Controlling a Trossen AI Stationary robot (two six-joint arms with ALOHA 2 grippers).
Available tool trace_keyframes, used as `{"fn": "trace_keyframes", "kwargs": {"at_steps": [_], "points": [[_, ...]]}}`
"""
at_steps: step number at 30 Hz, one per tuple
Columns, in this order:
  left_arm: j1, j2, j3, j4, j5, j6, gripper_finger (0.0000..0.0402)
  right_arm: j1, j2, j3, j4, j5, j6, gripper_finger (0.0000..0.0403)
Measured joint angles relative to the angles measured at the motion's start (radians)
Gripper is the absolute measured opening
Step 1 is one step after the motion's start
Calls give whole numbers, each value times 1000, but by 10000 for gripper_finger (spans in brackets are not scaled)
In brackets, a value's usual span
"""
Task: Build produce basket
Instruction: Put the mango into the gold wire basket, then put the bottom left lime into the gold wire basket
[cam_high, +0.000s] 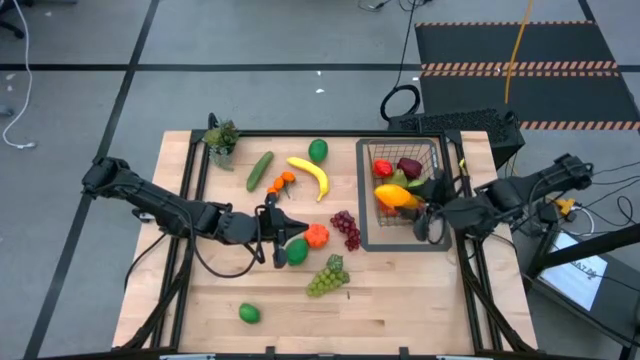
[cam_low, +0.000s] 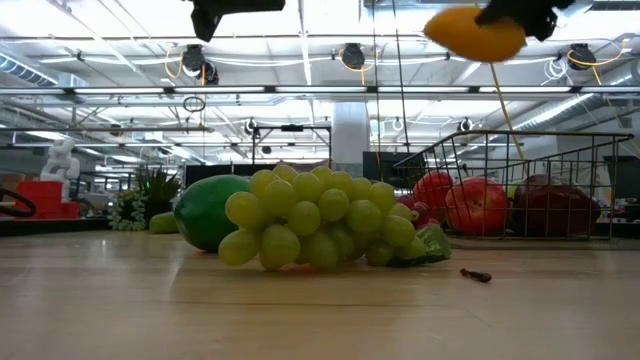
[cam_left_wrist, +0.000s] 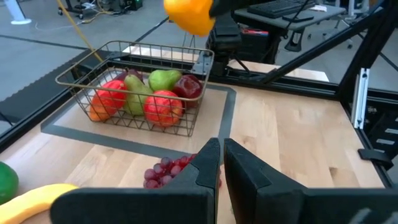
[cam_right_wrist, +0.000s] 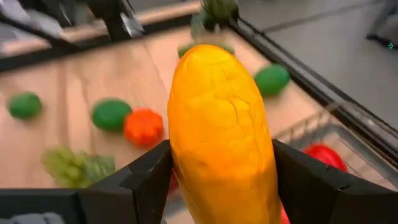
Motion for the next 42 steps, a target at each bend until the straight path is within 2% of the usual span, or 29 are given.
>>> {"fn": "trace_keyframes", "kwargs": {"at_steps": [5, 14, 22, 25, 33, 36, 42], "points": [[-2, 0, 0, 0, 0, 0, 26, -59, 34, -5, -100, -97, -29, 243], [-11, 0, 0, -1, 1, 2, 26, -131, 111, -6, -212, -99, -83, 243], [-27, 0, 0, 4, 3, 7, 26, -158, 182, -6, -216, -172, -170, 246], [-32, 0, 0, 21, 3, 17, 26, -159, 210, -6, -216, -175, -190, 268], [-42, 0, 0, 28, 3, 18, 26, -163, 257, -6, -210, -143, -195, 357], [-42, 0, 0, 28, 3, 17, 26, -159, 245, -7, -173, -145, -175, 366], [-42, 0, 0, 3, 3, 16, 26, -95, 198, -7, -34, -150, -79, 361]]}}
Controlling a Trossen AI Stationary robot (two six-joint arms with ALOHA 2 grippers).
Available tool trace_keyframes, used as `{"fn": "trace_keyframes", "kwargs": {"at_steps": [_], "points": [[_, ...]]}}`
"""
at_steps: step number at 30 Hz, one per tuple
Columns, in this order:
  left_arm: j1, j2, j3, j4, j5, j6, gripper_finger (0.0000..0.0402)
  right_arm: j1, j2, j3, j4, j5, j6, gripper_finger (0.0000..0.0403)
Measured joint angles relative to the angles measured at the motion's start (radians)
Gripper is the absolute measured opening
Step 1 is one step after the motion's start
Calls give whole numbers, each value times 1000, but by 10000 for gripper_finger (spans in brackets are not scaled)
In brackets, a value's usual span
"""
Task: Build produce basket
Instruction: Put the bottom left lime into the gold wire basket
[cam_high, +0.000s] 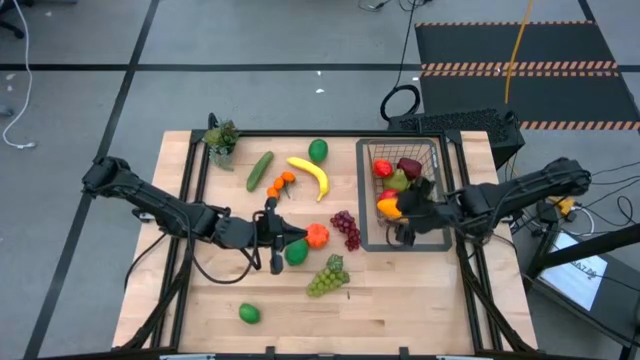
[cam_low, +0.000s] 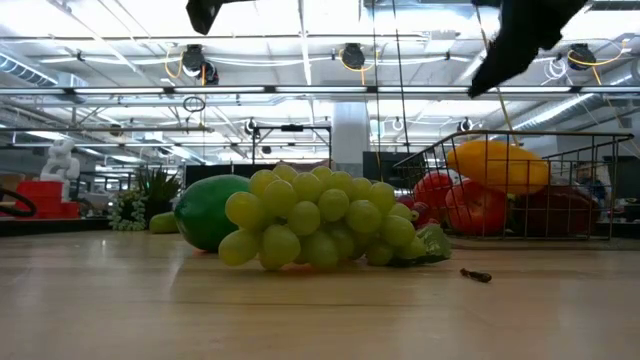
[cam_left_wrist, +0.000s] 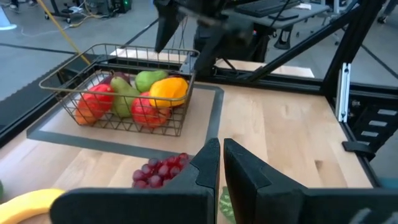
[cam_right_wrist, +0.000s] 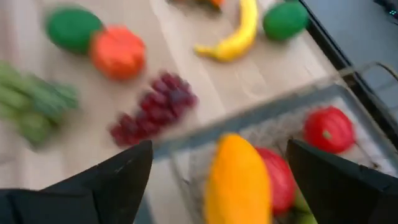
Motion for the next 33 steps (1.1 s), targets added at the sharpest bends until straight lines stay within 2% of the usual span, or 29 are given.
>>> {"fn": "trace_keyframes", "kwargs": {"at_steps": [4, 10, 13, 21, 26, 33], "points": [[0, 0, 0, -29, -1, 19, 26, 58, -11, 0, 119, 4, -5, 354], [8, 0, 0, -82, -3, -11, 27, 96, -3, 0, 306, 53, -125, 344], [11, 0, 0, -106, -4, -24, 42, 99, -4, 0, 353, 58, -192, 341], [11, 0, 0, -182, -4, -26, 146, 92, -40, 0, 497, 60, -434, 341], [-53, 14, 0, -279, -22, -78, 200, 77, -97, 0, 569, 60, -567, 341], [-183, 122, 0, -333, -131, -122, 263, 59, -150, 0, 579, 62, -553, 341]]}}
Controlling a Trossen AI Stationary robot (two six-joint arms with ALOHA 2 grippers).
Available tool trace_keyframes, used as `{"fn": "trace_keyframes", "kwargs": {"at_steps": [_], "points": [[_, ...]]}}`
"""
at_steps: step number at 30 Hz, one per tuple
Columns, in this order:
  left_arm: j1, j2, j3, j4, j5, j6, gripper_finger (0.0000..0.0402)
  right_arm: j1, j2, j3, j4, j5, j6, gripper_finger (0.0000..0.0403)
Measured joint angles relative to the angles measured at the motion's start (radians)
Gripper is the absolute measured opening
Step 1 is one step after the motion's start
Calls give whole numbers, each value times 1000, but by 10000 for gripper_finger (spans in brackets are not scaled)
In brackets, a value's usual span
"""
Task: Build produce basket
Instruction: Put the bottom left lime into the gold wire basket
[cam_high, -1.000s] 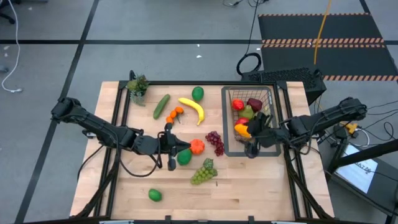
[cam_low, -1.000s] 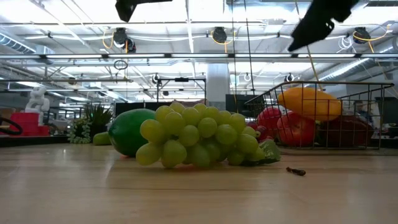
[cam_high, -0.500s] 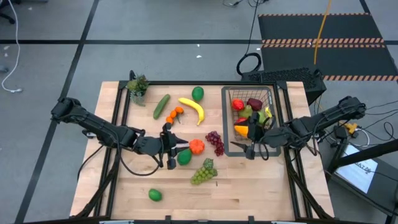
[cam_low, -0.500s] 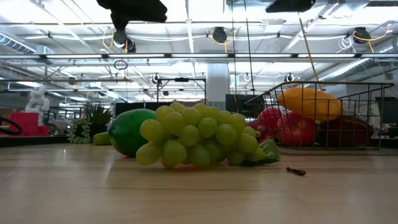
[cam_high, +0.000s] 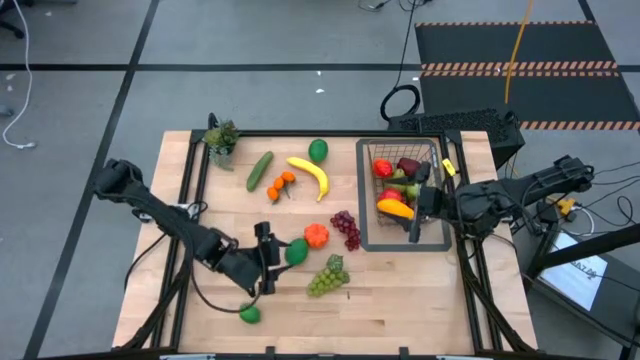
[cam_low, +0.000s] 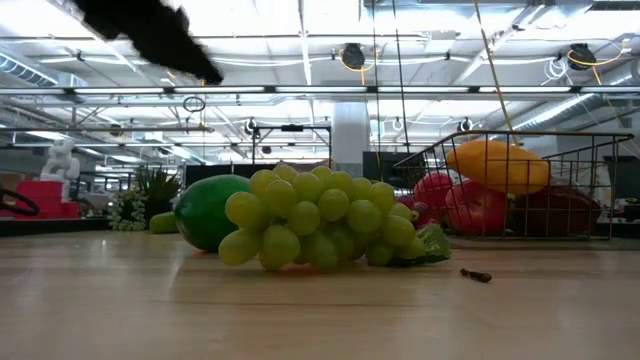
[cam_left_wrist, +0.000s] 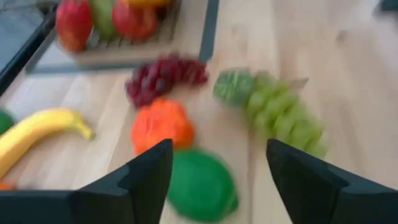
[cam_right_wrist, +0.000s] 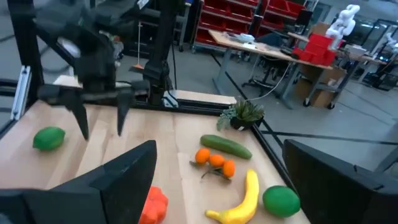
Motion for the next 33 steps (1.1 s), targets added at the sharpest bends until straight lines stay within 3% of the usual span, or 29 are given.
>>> {"fn": "trace_keyframes", "kwargs": {"at_steps": [5, 10, 15, 19, 27, 33], "points": [[-71, 43, 0, -36, 21, -128, 300, 0, 8, 0, -38, -2, 36, 341], [-136, 17, 0, -162, 33, -280, 305, 0, 19, 0, -80, -5, 55, 341], [-115, 2, 0, -308, 22, -459, 305, 1, 22, 0, -82, -5, 82, 341], [-107, 10, 0, -360, 152, -469, 300, 1, 22, 0, -106, -6, 129, 341], [-186, 9, 0, -223, 413, -448, 255, 1, 22, 0, -153, -6, 154, 341], [-245, 9, 0, -168, 399, -475, 269, 1, 22, 0, -167, -6, 154, 341]]}}
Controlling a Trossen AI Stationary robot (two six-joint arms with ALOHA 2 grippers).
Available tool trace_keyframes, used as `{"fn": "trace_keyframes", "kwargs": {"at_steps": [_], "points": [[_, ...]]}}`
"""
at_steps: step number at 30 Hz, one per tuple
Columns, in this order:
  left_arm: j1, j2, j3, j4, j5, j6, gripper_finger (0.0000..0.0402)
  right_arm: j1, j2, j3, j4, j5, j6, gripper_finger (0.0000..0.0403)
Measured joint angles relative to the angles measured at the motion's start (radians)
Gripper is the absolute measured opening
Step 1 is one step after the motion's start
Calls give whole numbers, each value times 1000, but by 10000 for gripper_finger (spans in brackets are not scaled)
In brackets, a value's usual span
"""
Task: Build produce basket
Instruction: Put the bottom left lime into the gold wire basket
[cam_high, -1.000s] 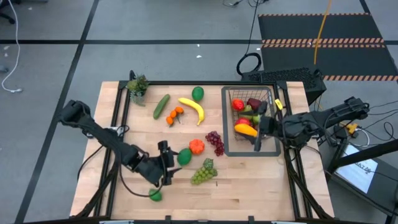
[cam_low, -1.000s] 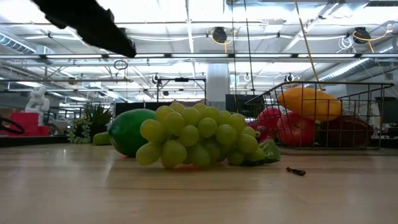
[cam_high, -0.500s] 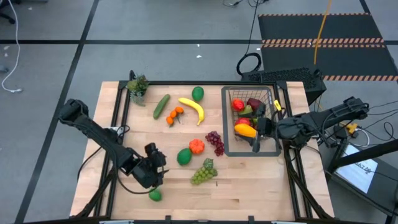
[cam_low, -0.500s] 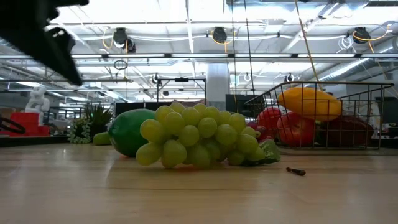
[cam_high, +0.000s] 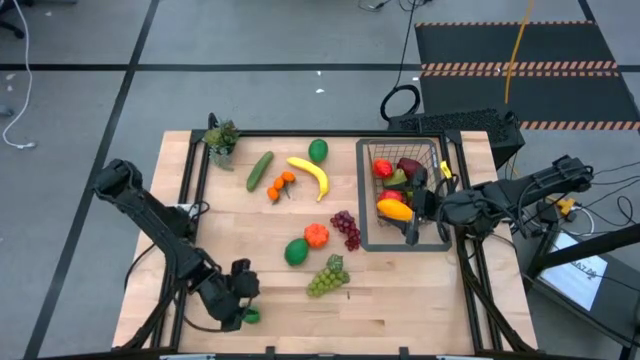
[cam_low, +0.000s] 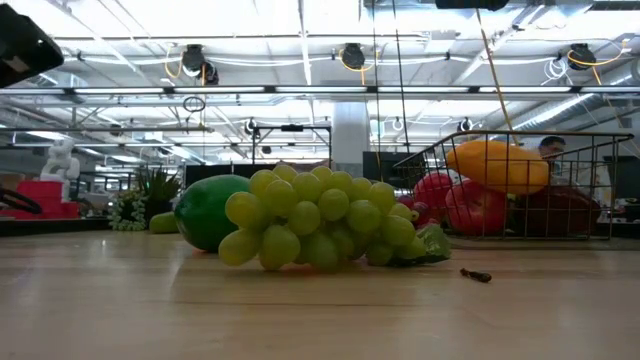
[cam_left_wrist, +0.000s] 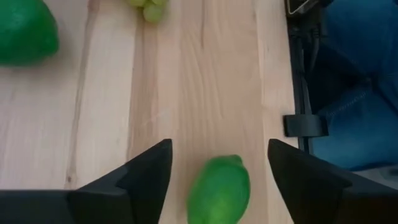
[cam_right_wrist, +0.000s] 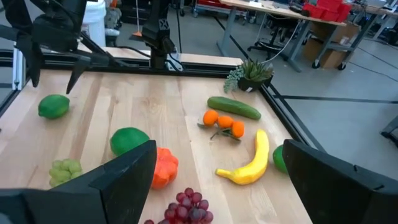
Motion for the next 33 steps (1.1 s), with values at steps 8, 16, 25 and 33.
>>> {"fn": "trace_keyframes", "kwargs": {"at_steps": [8, 16, 25, 33], "points": [[-57, 51, 0, -1, 0, 10, 335, 0, 0, 0, 3, 0, 0, 341], [-119, 143, 0, 34, -31, 124, 325, 0, 0, 0, 19, 0, 0, 341], [-134, 224, 0, 32, -14, 167, 315, 0, 4, 0, 26, 0, 27, 341], [-131, 267, 0, 52, -27, 190, 293, 0, 23, 0, 26, 0, 30, 341]]}}
